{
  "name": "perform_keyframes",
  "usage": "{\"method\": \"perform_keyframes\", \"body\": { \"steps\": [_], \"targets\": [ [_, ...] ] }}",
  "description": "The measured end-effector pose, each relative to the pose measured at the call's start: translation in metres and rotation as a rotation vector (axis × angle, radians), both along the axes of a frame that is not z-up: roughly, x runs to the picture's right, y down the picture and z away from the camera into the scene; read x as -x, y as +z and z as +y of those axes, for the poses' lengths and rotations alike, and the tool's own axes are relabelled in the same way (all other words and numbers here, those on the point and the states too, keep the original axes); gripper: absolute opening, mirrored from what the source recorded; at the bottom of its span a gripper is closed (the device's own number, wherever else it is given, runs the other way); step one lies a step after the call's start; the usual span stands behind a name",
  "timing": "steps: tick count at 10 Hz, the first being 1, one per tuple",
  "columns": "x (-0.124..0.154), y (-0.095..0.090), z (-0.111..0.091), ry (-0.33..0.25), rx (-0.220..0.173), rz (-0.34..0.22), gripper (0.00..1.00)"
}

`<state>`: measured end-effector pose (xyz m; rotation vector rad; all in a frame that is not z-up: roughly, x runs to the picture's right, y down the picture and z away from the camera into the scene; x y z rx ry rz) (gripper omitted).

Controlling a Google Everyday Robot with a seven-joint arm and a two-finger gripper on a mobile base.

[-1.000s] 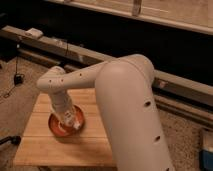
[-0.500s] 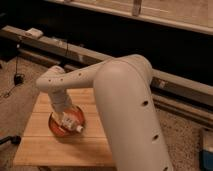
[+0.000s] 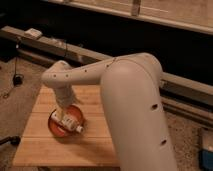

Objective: Place the bottle in the ceramic bowl

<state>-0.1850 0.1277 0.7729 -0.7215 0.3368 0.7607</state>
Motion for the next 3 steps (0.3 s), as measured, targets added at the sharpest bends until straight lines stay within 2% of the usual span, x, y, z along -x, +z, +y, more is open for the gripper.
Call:
{"method": "perform_keyframes", "body": {
  "steps": [3],
  "targets": [
    [-0.0019, 0.0002, -0.0001, 0.0, 0.001, 0.004, 0.8]
  ]
}}
